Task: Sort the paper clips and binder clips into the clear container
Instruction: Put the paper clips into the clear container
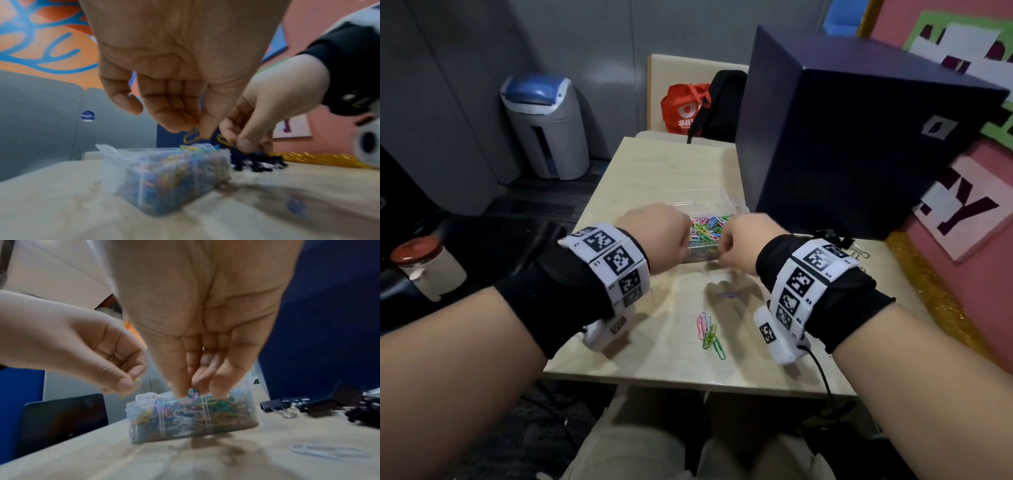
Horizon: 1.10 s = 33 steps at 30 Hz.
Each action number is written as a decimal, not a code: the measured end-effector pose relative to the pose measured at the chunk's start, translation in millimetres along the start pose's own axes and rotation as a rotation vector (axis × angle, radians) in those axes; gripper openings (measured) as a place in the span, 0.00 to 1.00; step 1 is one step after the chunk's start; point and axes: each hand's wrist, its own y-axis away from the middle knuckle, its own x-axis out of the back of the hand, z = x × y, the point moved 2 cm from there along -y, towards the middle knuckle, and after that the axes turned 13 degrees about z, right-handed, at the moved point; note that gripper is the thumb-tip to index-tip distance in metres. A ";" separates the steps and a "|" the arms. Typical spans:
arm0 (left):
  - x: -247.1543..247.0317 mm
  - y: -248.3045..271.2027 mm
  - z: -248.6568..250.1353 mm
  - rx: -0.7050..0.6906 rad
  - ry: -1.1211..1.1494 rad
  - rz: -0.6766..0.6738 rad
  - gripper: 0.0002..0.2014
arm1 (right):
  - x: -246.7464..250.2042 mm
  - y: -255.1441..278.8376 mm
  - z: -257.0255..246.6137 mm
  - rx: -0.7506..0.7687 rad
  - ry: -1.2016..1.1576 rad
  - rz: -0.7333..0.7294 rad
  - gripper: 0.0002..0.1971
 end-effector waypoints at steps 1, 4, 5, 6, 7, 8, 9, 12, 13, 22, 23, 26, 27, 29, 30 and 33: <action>6.2 -4.9 -3.9 0.029 0.031 0.048 0.06 | 6.7 -3.0 0.8 -0.042 -0.074 0.094 0.08; 16.9 -14.3 -10.6 0.062 0.064 0.104 0.10 | 15.5 -9.6 1.7 -0.104 -0.122 0.201 0.12; 17.0 -15.0 -10.5 0.055 0.062 0.105 0.11 | 14.6 -10.6 2.0 -0.102 -0.086 0.189 0.13; 16.3 -14.1 -8.8 0.040 0.061 0.109 0.11 | 12.8 -10.3 2.6 -0.093 -0.037 0.164 0.13; 14.6 -11.9 -5.4 0.017 0.063 0.105 0.11 | 10.9 -8.9 2.9 -0.072 0.016 0.124 0.13; 12.1 -8.5 -0.3 -0.018 0.068 0.084 0.11 | 8.3 -6.1 3.1 -0.042 0.070 0.062 0.13; 7.9 -3.9 6.4 -0.072 0.071 0.036 0.10 | 5.1 -2.0 3.0 -0.009 0.118 -0.017 0.13; -10.1 13.8 32.3 -0.288 0.084 -0.203 0.11 | -7.3 14.6 1.8 0.055 0.212 -0.239 0.15; -16.4 18.9 39.4 -0.350 0.085 -0.265 0.12 | -11.7 18.9 1.8 0.064 0.226 -0.279 0.16; -30.4 26.0 50.2 -0.445 -0.091 -0.295 0.10 | -23.1 26.6 0.1 0.081 0.302 -0.332 0.10; -31.5 25.8 48.0 -0.429 -0.114 -0.304 0.10 | -25.1 26.9 -1.0 0.079 0.309 -0.340 0.15; -34.0 23.5 36.8 -0.359 -0.149 -0.343 0.10 | -28.9 29.3 -2.9 0.077 0.293 -0.359 0.20; -34.9 22.2 32.3 -0.333 -0.160 -0.353 0.10 | -26.7 32.2 -4.4 0.084 0.284 -0.363 0.21; -36.2 19.7 24.7 -0.299 -0.197 -0.345 0.10 | -24.7 37.3 -9.9 0.098 0.234 -0.356 0.24; -36.3 19.0 22.2 -0.292 -0.220 -0.333 0.11 | -23.3 40.7 -13.7 0.101 0.190 -0.365 0.24; -36.8 17.6 20.2 -0.285 -0.270 -0.313 0.11 | -29.9 47.8 -27.0 0.179 0.217 -0.428 0.19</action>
